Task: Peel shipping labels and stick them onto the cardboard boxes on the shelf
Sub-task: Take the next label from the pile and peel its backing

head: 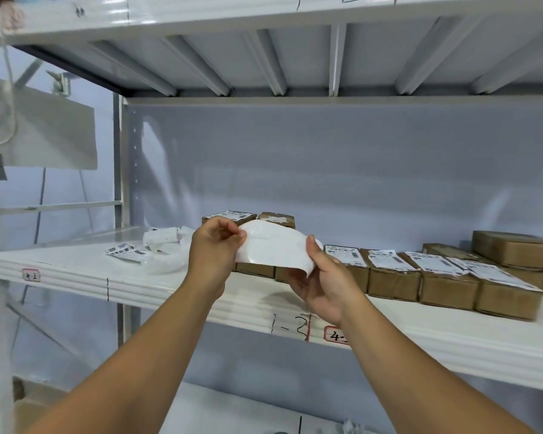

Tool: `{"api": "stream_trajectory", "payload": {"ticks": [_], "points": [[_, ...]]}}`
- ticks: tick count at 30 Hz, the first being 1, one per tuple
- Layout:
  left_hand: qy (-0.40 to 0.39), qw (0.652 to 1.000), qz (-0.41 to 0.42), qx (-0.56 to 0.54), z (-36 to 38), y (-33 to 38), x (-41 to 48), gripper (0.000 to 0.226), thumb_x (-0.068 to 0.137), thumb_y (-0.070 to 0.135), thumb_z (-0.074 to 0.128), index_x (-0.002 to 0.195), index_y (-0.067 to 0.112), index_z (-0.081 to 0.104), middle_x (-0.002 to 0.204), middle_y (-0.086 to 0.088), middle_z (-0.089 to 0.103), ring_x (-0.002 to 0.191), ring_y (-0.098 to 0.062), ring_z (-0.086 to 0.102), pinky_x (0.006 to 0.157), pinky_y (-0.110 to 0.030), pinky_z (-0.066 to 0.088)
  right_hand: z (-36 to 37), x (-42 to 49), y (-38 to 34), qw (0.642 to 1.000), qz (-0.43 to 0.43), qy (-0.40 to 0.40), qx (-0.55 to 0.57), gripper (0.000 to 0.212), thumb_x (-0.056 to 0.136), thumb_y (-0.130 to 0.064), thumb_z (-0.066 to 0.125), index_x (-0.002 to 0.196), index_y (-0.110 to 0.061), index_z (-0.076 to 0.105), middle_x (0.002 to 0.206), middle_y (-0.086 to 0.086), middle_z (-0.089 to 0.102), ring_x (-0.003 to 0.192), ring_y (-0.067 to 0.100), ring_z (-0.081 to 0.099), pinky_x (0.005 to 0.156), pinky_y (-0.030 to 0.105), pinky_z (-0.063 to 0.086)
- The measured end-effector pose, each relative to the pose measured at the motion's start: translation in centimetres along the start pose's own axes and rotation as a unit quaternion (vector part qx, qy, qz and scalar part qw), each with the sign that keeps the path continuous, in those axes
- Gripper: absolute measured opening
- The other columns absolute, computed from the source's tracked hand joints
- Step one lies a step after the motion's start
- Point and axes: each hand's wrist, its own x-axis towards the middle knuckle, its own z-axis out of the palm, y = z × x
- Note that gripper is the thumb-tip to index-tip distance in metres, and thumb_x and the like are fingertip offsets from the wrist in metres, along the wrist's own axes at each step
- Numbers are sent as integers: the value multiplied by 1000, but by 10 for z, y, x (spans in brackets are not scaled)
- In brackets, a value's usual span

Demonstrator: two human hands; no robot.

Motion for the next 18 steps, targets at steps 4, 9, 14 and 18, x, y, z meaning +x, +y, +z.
{"api": "stream_trajectory", "payload": {"ticks": [4,9,14,18], "points": [[22,1000,-9,10,16,-3,-9,29,85,-7,58,66,15,57,73,0,58,70,-12,52,65,-21,40,1,-13,-2,997,-9,-46,-53,55,61,-53,61,100,-14,61,83,6,69,70,19,66,58,27,57],[77,996,-35,-3,26,-7,-6,27,87,-2,59,72,20,64,79,1,63,79,-16,57,77,-29,46,-2,-20,-6,995,-10,-84,-60,91,47,-78,45,105,-11,64,83,8,70,67,18,69,60,30,58],[82,996,-41,-11,27,-2,-8,25,89,-1,54,79,18,67,85,5,65,84,-15,58,78,-24,46,-10,-21,-13,993,-59,-16,-103,14,84,-18,67,92,-8,64,71,3,67,56,13,63,57,25,57],[50,997,-59,-11,29,6,-9,36,90,-3,48,77,22,70,88,1,64,80,-16,54,69,-24,43,-13,-17,-18,989,-82,48,-112,11,86,4,62,86,-7,63,79,4,66,61,12,57,51,20,49]]}}
